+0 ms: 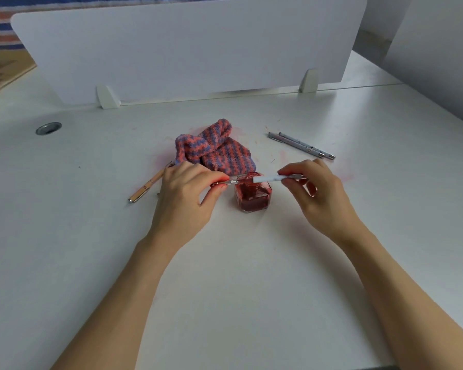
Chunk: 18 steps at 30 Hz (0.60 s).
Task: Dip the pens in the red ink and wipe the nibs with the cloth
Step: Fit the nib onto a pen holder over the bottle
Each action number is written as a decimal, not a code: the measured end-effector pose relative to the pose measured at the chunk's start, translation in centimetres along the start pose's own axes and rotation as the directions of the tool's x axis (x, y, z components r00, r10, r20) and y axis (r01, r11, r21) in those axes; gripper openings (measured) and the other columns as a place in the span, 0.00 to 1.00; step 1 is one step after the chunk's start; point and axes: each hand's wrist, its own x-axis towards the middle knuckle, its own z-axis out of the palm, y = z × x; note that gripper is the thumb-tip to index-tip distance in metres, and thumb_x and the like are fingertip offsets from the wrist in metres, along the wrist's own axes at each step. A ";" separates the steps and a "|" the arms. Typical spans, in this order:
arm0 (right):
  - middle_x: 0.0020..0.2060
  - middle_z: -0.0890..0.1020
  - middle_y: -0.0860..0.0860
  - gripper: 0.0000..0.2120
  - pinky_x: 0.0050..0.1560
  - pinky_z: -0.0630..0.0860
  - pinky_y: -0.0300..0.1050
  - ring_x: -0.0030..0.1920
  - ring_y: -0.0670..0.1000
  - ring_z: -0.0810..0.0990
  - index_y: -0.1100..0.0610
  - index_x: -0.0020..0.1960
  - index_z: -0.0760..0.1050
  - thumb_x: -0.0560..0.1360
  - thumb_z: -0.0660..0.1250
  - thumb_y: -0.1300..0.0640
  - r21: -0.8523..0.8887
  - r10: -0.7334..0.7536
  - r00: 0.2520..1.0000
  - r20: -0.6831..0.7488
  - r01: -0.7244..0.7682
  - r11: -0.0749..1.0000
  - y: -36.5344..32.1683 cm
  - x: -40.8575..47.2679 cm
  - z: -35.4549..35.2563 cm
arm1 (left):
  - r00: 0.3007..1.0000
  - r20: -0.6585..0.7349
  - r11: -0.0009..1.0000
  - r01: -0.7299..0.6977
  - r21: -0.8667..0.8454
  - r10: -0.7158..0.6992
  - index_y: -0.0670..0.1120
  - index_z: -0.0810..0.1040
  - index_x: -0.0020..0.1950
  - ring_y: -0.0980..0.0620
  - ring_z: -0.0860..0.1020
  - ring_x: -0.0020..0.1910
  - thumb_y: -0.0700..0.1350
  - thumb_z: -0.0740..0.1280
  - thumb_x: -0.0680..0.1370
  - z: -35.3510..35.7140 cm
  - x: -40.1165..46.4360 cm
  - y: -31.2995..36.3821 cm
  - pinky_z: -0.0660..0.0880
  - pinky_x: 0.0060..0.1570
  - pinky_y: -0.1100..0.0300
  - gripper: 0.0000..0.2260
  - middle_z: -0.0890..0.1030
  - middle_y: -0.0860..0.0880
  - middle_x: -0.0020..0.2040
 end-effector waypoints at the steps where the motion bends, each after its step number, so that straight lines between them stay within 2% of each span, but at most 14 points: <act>1: 0.40 0.74 0.36 0.07 0.41 0.65 0.27 0.42 0.40 0.69 0.55 0.50 0.77 0.74 0.63 0.59 0.005 -0.014 1.000 0.020 0.014 1.000 -0.2 -0.1 0.3 | 1.000 0.006 1.000 -0.006 -0.006 0.006 0.44 0.81 0.47 0.51 0.72 0.43 0.47 0.64 0.75 0.1 0.0 0.2 0.65 0.45 0.55 0.09 0.80 0.50 0.41; 3: 0.39 0.73 0.36 0.07 0.41 0.65 0.27 0.41 0.39 0.69 0.56 0.50 0.77 0.73 0.63 0.58 0.019 -0.025 0.998 0.050 0.024 1.000 -0.6 -0.2 0.8 | 1.000 0.011 1.000 -0.013 -0.021 0.014 0.43 0.81 0.47 0.51 0.72 0.43 0.47 0.64 0.75 0.3 0.0 0.4 0.65 0.45 0.56 0.09 0.80 0.49 0.40; 6: 0.39 0.74 0.36 0.09 0.40 0.66 0.28 0.40 0.41 0.72 0.56 0.50 0.78 0.74 0.62 0.56 0.051 -0.003 0.997 0.077 -0.001 0.999 -1.0 -0.4 1.2 | 1.000 -0.021 0.999 -0.004 -0.043 0.003 0.42 0.81 0.46 0.51 0.73 0.44 0.46 0.65 0.74 0.3 -0.1 0.5 0.66 0.46 0.58 0.08 0.80 0.48 0.41; 11: 0.36 0.80 0.52 0.12 0.37 0.69 0.41 0.37 0.48 0.73 0.58 0.48 0.78 0.76 0.58 0.54 0.016 0.012 0.998 0.061 -0.013 1.000 -1.1 -0.5 1.3 | 0.998 -0.064 0.998 -0.029 -0.063 0.025 0.42 0.80 0.45 0.50 0.74 0.45 0.44 0.67 0.73 0.2 0.1 1.0 0.67 0.48 0.58 0.06 0.80 0.47 0.43; 15: 0.33 0.75 0.45 0.13 0.36 0.66 0.31 0.35 0.41 0.71 0.59 0.47 0.78 0.76 0.56 0.54 -0.003 -0.003 0.999 0.038 0.003 1.000 -1.0 -0.5 1.2 | 0.997 -0.057 0.994 0.041 -0.101 -0.047 0.42 0.79 0.52 0.51 0.74 0.50 0.48 0.63 0.76 0.2 0.1 1.6 0.67 0.52 0.55 0.11 0.79 0.48 0.49; 18: 0.32 0.70 0.37 0.14 0.35 0.65 0.28 0.34 0.35 0.71 0.60 0.47 0.77 0.77 0.56 0.54 -0.006 -0.012 0.999 0.035 0.012 1.000 -0.9 -0.5 1.2 | 0.994 -0.062 0.995 0.086 -0.055 -0.089 0.42 0.80 0.46 0.52 0.74 0.46 0.49 0.59 0.77 0.2 0.1 1.0 0.69 0.49 0.53 0.14 0.79 0.47 0.45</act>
